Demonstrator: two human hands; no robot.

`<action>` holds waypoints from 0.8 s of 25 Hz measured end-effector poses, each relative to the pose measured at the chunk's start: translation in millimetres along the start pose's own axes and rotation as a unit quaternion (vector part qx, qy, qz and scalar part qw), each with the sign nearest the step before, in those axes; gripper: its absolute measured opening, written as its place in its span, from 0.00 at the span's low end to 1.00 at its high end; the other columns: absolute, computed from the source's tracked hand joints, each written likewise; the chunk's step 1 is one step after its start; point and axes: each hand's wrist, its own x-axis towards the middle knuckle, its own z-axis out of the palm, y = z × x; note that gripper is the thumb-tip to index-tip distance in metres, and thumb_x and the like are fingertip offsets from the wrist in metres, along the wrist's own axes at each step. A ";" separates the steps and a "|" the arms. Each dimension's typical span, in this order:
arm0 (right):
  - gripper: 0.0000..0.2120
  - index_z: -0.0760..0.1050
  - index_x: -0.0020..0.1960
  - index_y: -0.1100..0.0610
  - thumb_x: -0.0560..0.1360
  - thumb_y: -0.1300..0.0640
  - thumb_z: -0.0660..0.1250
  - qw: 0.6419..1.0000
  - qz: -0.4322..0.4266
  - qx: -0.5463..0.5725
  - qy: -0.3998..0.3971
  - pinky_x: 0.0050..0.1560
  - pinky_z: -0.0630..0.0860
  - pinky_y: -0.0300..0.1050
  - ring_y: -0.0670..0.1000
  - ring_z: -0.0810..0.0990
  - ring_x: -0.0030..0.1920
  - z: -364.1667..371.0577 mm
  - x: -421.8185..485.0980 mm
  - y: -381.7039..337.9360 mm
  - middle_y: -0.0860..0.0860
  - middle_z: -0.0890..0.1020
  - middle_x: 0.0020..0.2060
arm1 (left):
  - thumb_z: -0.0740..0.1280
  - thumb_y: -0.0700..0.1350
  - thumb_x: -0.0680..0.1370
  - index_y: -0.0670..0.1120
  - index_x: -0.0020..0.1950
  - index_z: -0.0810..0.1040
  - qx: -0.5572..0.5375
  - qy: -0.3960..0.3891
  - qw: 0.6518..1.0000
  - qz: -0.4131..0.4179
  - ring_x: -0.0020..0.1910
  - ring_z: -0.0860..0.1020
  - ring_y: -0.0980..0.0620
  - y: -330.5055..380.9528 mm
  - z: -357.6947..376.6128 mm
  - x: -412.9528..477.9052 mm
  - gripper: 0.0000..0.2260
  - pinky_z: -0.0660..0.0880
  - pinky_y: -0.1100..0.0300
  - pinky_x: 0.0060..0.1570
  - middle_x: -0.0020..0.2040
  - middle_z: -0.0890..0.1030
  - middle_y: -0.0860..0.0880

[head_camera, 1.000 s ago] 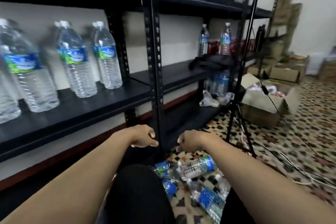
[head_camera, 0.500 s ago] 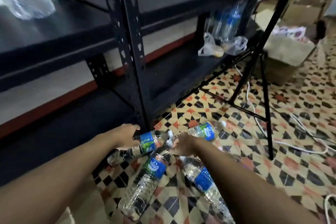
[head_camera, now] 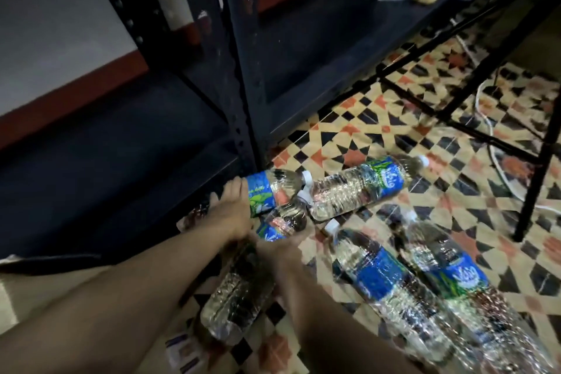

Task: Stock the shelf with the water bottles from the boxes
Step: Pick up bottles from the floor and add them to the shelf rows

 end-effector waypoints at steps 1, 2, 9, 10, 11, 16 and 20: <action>0.60 0.41 0.78 0.62 0.67 0.32 0.71 0.999 0.011 0.021 0.034 0.68 0.69 0.51 0.61 0.72 0.68 10.6 4.9 1.9 0.62 0.72 0.67 | 0.62 0.46 0.80 0.39 0.80 0.44 0.055 0.036 0.998 0.006 0.75 0.56 0.45 1.2 6.0 2.7 0.37 0.59 0.47 0.72 0.78 0.52 0.42; 0.58 0.45 0.78 0.62 0.65 0.33 0.73 0.997 0.011 0.032 0.062 0.67 0.71 0.51 0.60 0.74 0.66 16.9 10.4 4.4 0.62 0.74 0.65 | 0.57 0.42 0.80 0.37 0.79 0.48 0.112 0.077 0.991 0.017 0.72 0.61 0.45 1.4 12.2 8.4 0.31 0.64 0.49 0.68 0.75 0.58 0.41; 0.67 0.33 0.79 0.58 0.63 0.40 0.80 0.997 -0.035 0.067 0.010 0.65 0.71 0.46 0.59 0.72 0.68 -12.9 22.0 27.7 0.60 0.71 0.70 | 0.61 0.33 0.78 0.38 0.67 0.67 0.220 0.175 0.957 0.066 0.58 0.70 0.46 4.2 14.1 21.6 0.18 0.72 0.59 0.49 0.59 0.71 0.43; 0.65 0.34 0.79 0.58 0.64 0.43 0.80 0.997 -0.046 0.059 0.005 0.64 0.71 0.45 0.58 0.71 0.69 -20.8 20.5 32.7 0.59 0.69 0.71 | 0.63 0.33 0.77 0.38 0.68 0.67 0.208 0.178 0.960 0.057 0.58 0.70 0.46 5.1 14.5 20.7 0.19 0.72 0.59 0.49 0.59 0.71 0.43; 0.64 0.36 0.80 0.59 0.65 0.47 0.81 0.997 -0.052 0.061 0.001 0.61 0.72 0.43 0.58 0.72 0.67 -27.9 21.6 38.0 0.59 0.68 0.72 | 0.66 0.33 0.76 0.39 0.68 0.67 0.197 0.175 0.963 0.047 0.58 0.69 0.46 5.2 14.4 19.1 0.20 0.72 0.59 0.49 0.59 0.70 0.44; 0.56 0.45 0.79 0.58 0.66 0.61 0.80 0.992 -0.102 0.054 -0.051 0.34 0.79 0.36 0.55 0.79 0.53 -59.8 24.5 53.6 0.62 0.69 0.71 | 0.74 0.40 0.70 0.42 0.63 0.71 0.048 0.140 0.987 0.055 0.60 0.66 0.45 0.3 8.8 16.7 0.24 0.72 0.59 0.51 0.60 0.68 0.45; 0.48 0.55 0.75 0.63 0.65 0.57 0.81 0.996 -0.076 0.031 -0.033 0.35 0.75 0.34 0.53 0.80 0.47 -68.6 19.7 58.6 0.61 0.75 0.63 | 0.79 0.51 0.66 0.43 0.59 0.76 0.001 0.112 0.994 0.012 0.61 0.70 0.44 9.2 -3.3 11.7 0.26 0.74 0.57 0.53 0.59 0.74 0.45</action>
